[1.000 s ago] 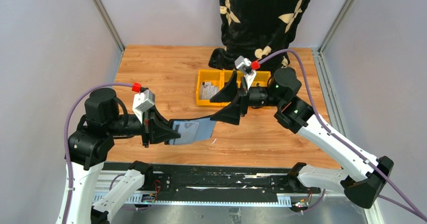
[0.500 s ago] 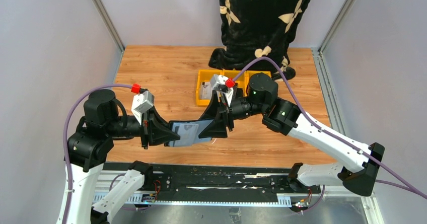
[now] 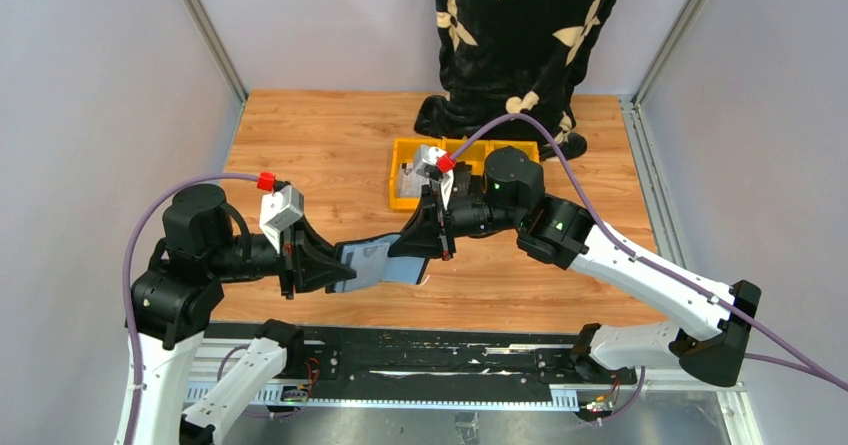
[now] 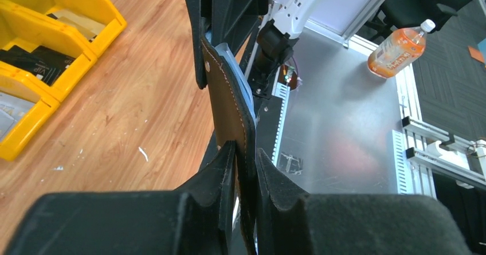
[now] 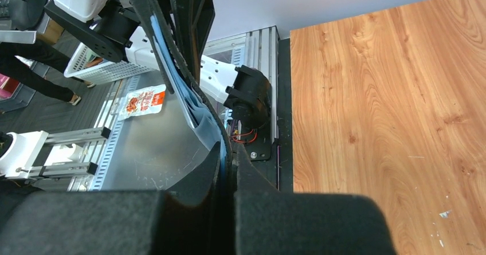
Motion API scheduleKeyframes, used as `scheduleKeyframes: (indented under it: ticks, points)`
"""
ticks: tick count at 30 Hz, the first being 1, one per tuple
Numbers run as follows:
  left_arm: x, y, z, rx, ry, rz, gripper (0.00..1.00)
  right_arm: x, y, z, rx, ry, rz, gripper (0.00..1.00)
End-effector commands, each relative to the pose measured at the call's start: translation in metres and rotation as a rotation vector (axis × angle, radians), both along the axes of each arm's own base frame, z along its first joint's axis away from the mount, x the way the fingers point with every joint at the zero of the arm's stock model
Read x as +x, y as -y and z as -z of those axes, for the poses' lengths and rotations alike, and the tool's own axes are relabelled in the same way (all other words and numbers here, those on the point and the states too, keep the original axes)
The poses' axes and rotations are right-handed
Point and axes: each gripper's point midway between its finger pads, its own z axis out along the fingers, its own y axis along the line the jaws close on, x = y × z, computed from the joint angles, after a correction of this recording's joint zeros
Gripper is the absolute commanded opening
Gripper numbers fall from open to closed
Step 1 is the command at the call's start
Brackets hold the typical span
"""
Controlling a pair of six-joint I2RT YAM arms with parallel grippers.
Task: Take the credit cards out of the card holder
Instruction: Remove the credit card from the card holder.
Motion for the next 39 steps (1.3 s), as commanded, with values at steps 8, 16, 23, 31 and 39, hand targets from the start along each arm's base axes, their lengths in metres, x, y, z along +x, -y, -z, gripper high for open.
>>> scheduleKeyframes:
  ticks: [8, 16, 23, 31, 39]
  points:
    - [-0.020, 0.002, -0.007, -0.044, 0.016, 0.105, 0.21, 0.002, 0.001, -0.003, -0.002, -0.011, 0.047, 0.00]
    - [-0.018, 0.002, -0.005, -0.036, 0.014, 0.085, 0.33, 0.005, -0.002, -0.005, -0.012, -0.048, 0.064, 0.00]
    - [0.031, -0.013, 0.006, 0.073, 0.091, -0.188, 0.39, -0.006, -0.009, -0.012, -0.025, -0.070, 0.066, 0.00]
    - [-0.003, -0.008, 0.000, 0.014, 0.136, -0.047, 0.99, 0.024, -0.013, -0.001, -0.136, -0.107, 0.318, 0.00]
    - [0.033, -0.022, -0.002, 0.028, 0.224, -0.274, 1.00, 0.039, -0.039, -0.007, -0.206, -0.058, 0.567, 0.00]
